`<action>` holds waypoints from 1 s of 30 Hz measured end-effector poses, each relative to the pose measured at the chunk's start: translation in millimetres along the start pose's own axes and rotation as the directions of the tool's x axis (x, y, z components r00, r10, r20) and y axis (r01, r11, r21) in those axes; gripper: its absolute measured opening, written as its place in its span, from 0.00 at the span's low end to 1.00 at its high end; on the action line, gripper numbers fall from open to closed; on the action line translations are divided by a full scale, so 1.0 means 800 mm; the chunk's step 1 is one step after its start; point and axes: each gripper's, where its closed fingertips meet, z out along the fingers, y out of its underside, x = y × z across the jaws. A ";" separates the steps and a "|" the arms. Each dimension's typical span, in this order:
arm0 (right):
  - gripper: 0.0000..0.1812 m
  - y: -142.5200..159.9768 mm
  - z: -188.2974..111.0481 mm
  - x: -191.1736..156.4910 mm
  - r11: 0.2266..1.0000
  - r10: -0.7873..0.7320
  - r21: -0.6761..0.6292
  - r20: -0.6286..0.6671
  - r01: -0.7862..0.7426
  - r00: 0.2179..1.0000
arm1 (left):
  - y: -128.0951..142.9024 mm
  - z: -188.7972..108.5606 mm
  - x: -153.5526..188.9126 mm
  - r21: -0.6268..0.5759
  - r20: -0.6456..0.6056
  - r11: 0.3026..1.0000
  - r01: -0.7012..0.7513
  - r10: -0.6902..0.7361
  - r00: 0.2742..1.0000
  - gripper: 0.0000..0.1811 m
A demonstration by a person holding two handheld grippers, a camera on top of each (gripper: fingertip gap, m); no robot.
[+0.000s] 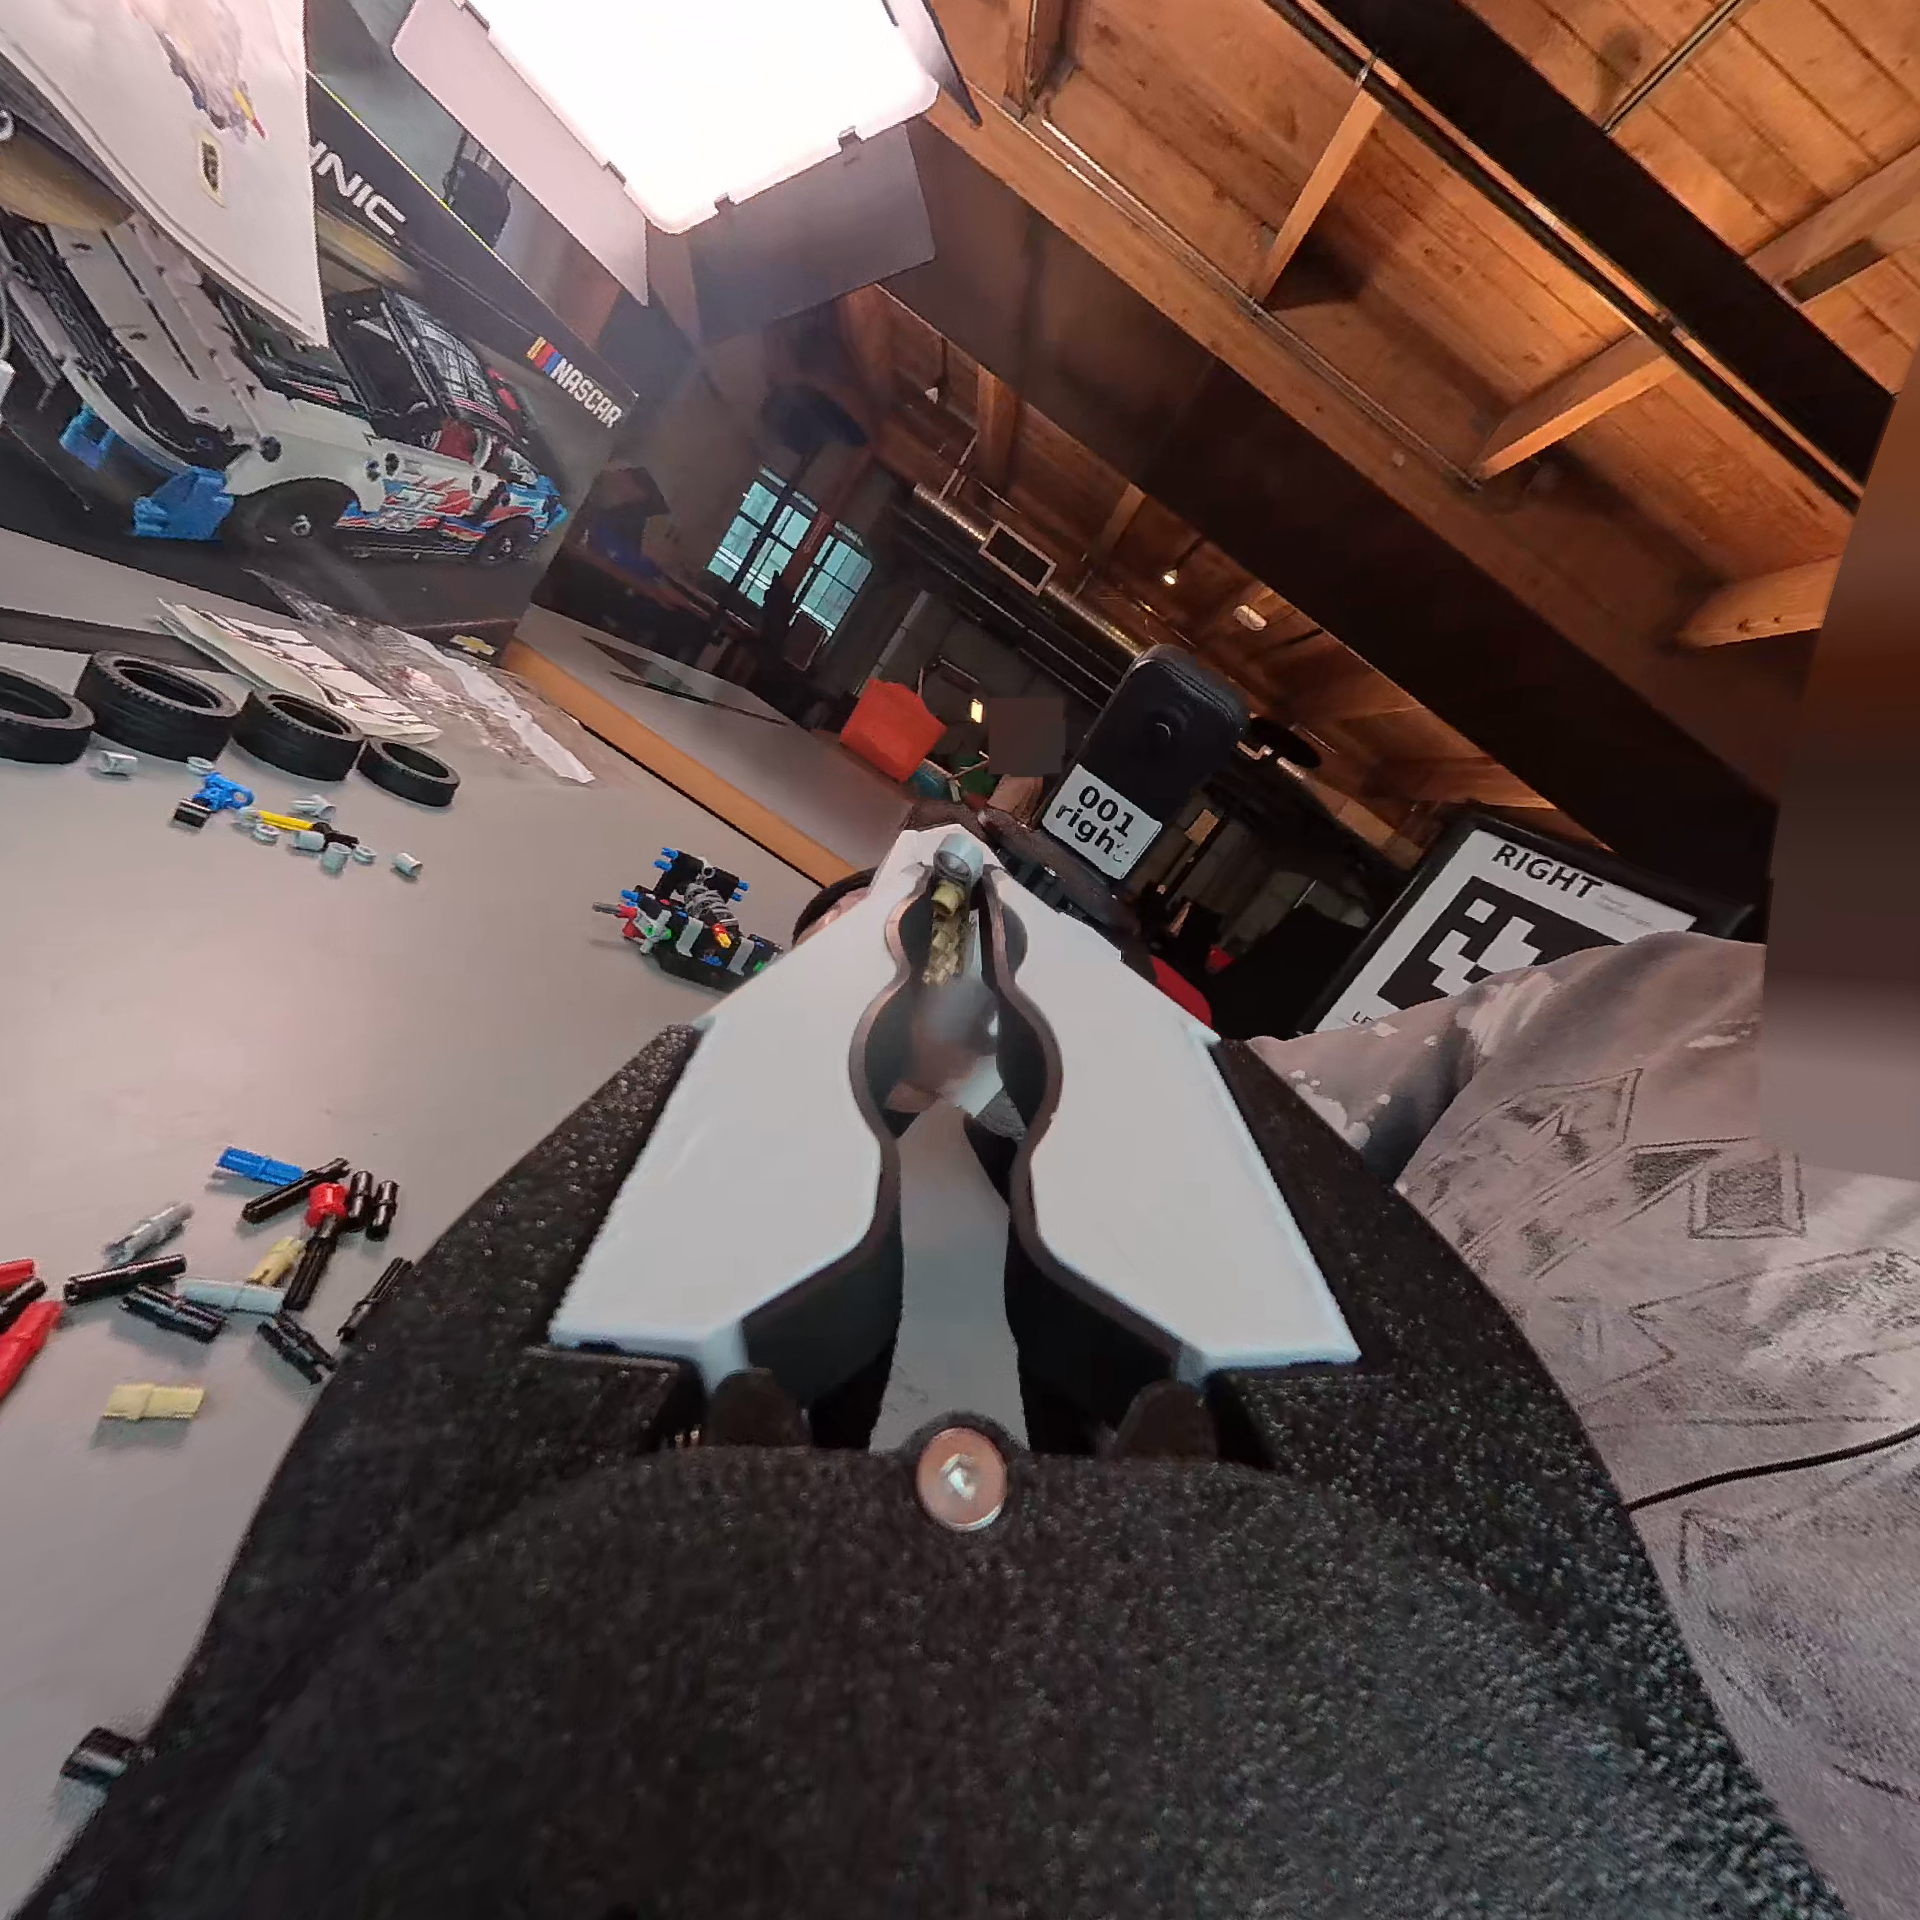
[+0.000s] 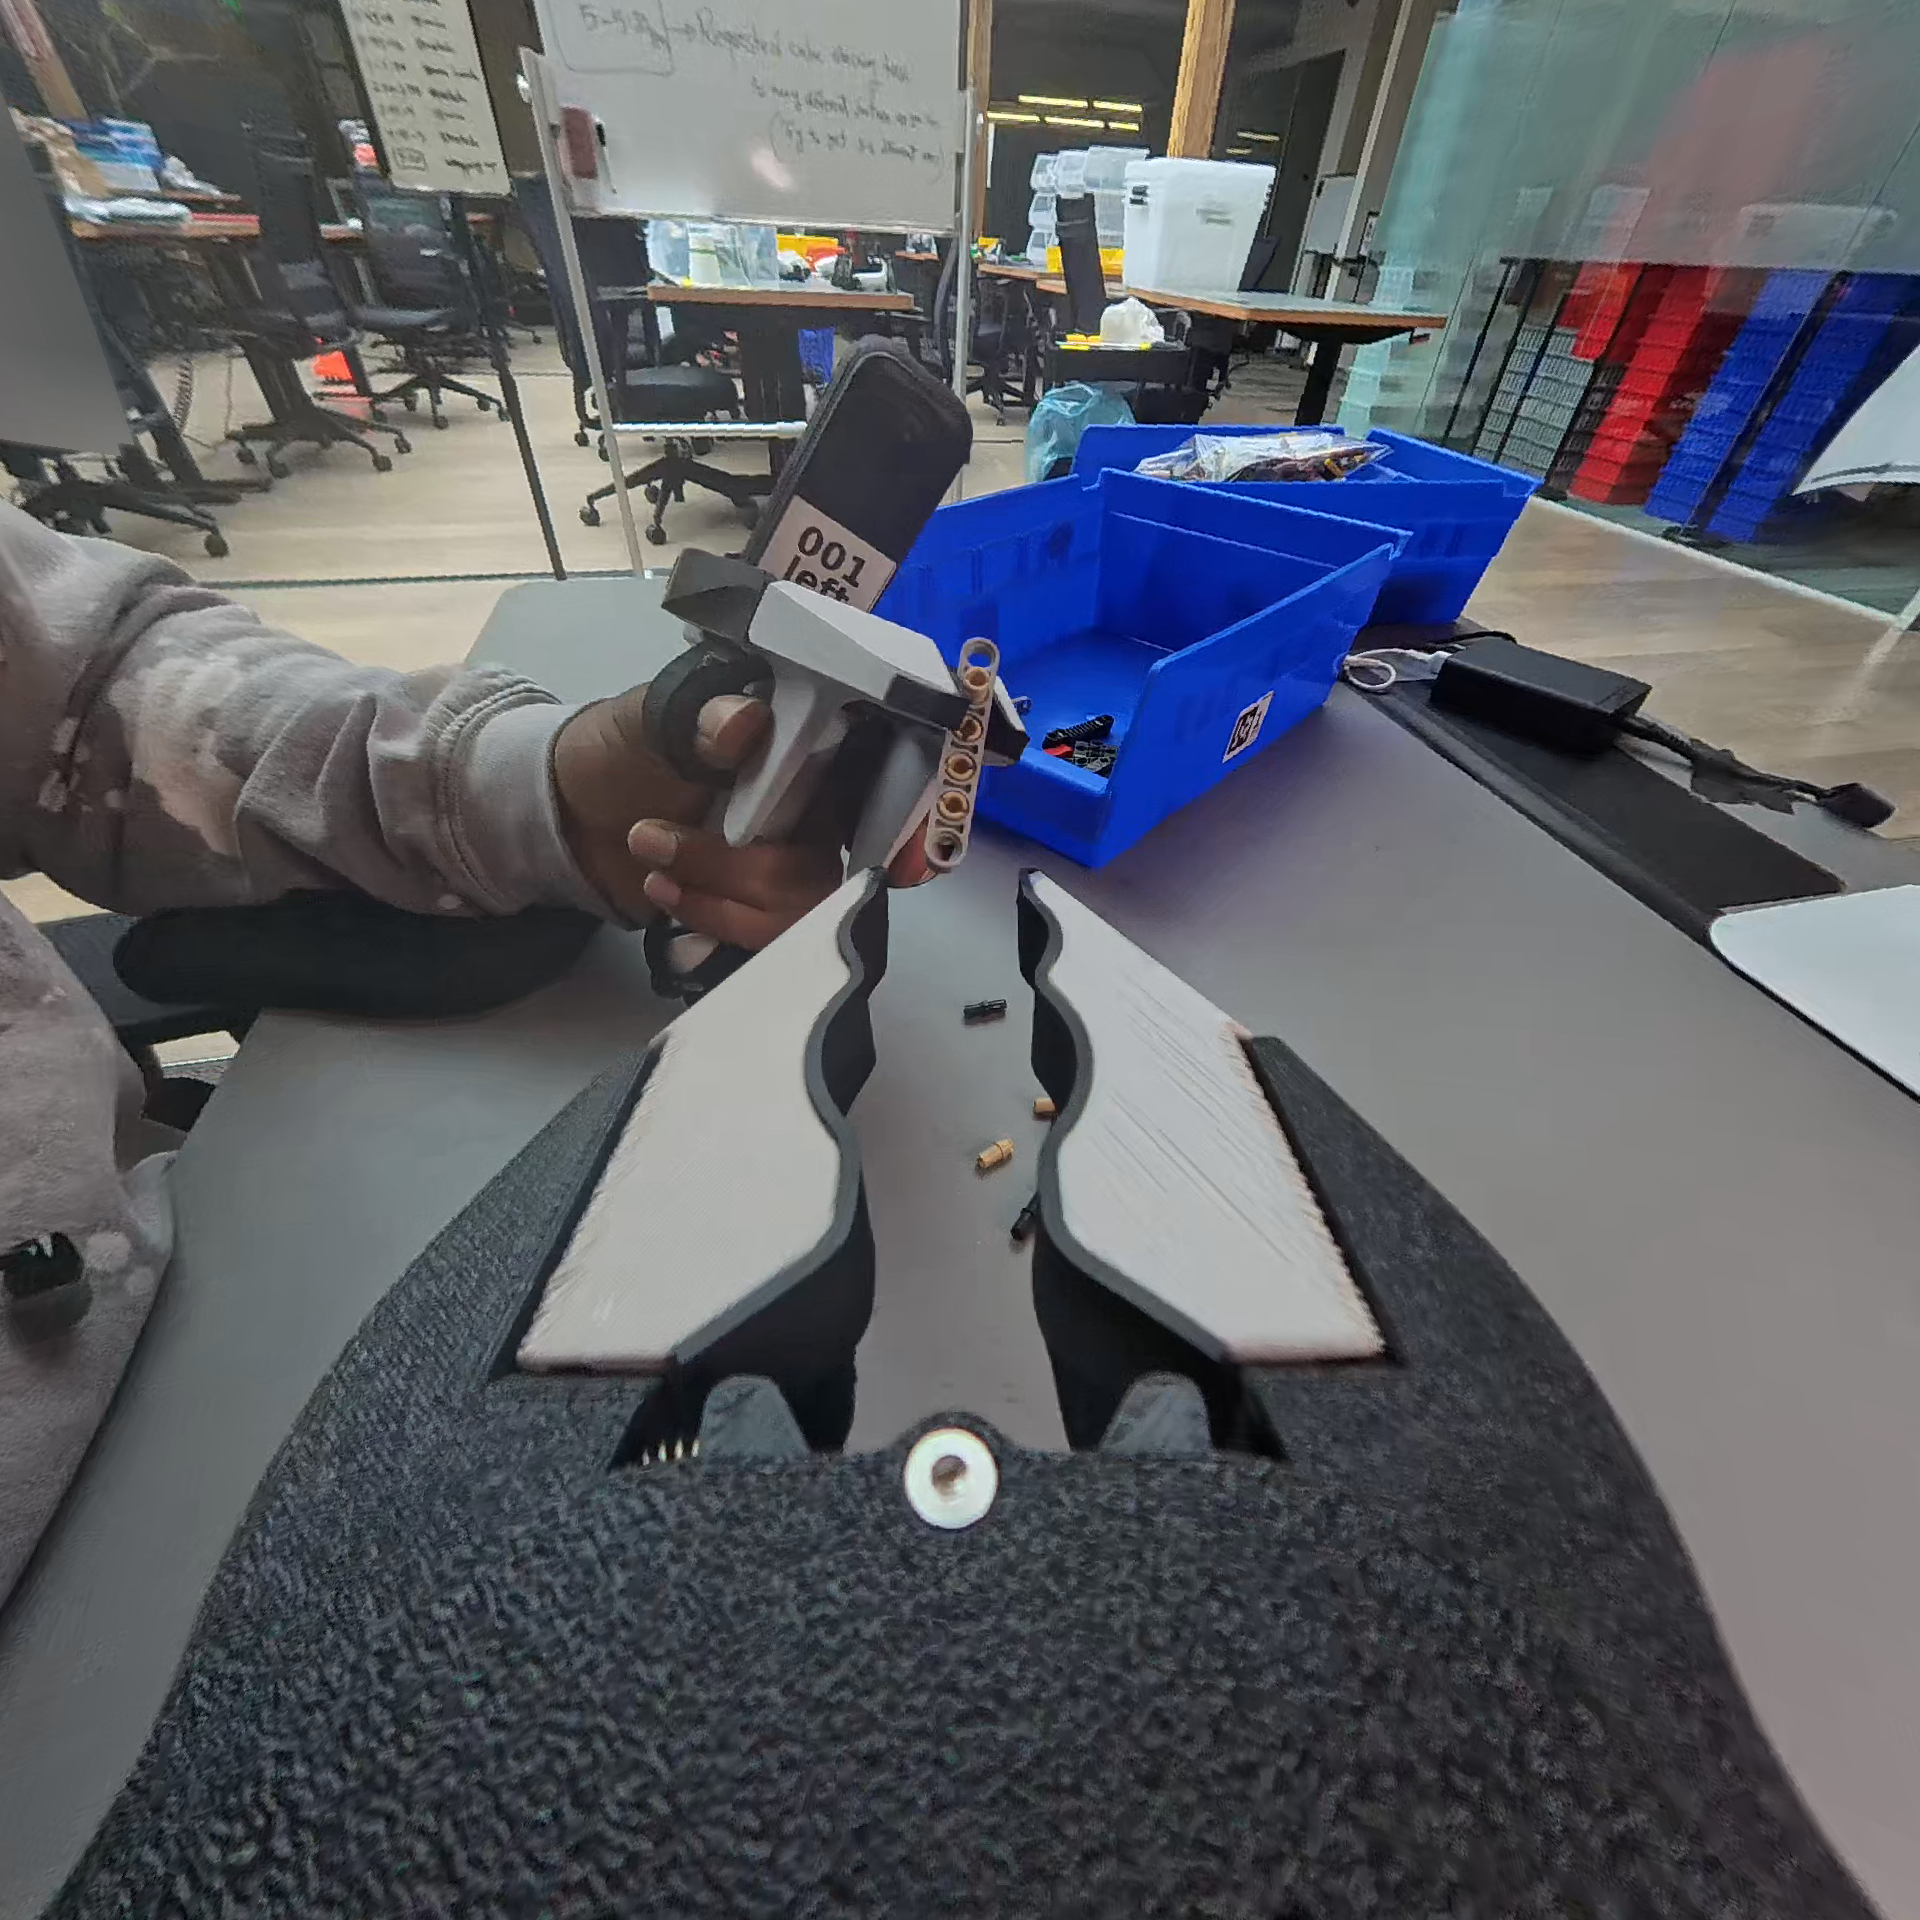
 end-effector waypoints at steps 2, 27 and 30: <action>0.11 -0.004 0.005 -0.002 1.000 -0.021 0.005 -0.008 0.021 1.000 | 0.002 0.002 0.003 0.001 -0.017 1.000 0.005 -0.005 1.000 0.03; 0.04 -0.027 -0.018 -0.009 0.912 0.354 0.120 0.257 -0.393 0.899 | 0.011 0.007 0.016 -0.075 -0.032 0.990 -0.121 0.118 0.992 0.07; 0.04 -0.022 -0.017 -0.009 0.921 0.341 0.104 0.252 -0.376 0.906 | 0.013 0.007 0.015 -0.095 -0.022 0.985 -0.144 0.142 0.990 0.03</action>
